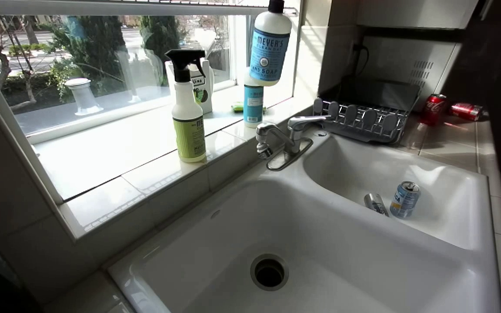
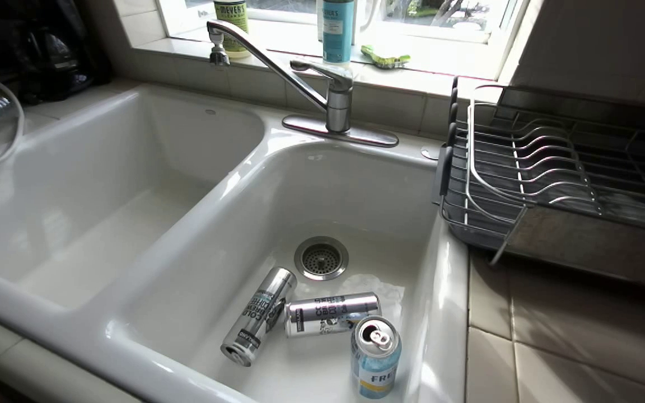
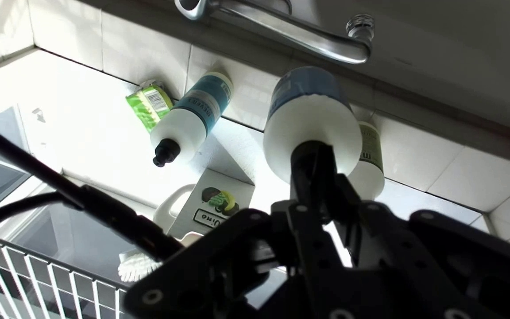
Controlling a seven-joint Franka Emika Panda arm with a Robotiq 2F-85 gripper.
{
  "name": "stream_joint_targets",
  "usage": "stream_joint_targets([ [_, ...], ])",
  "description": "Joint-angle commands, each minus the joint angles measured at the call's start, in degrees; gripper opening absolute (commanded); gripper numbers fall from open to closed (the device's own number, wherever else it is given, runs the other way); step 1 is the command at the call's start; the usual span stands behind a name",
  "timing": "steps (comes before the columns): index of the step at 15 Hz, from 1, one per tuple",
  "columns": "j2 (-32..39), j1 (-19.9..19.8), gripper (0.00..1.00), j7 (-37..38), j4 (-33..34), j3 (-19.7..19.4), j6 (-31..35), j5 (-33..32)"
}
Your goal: Remove the bottle from the sink and put it on the window sill
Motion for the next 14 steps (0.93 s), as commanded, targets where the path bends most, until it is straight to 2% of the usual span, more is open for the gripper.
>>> stream_joint_targets([
  [1, 6.7, 0.1, 0.04, -2.1, 8.5, 0.0, -1.8, 0.0],
  [14, 18.4, -1.1, 0.04, -8.0, 18.0, -0.7, -1.0, -0.3],
])
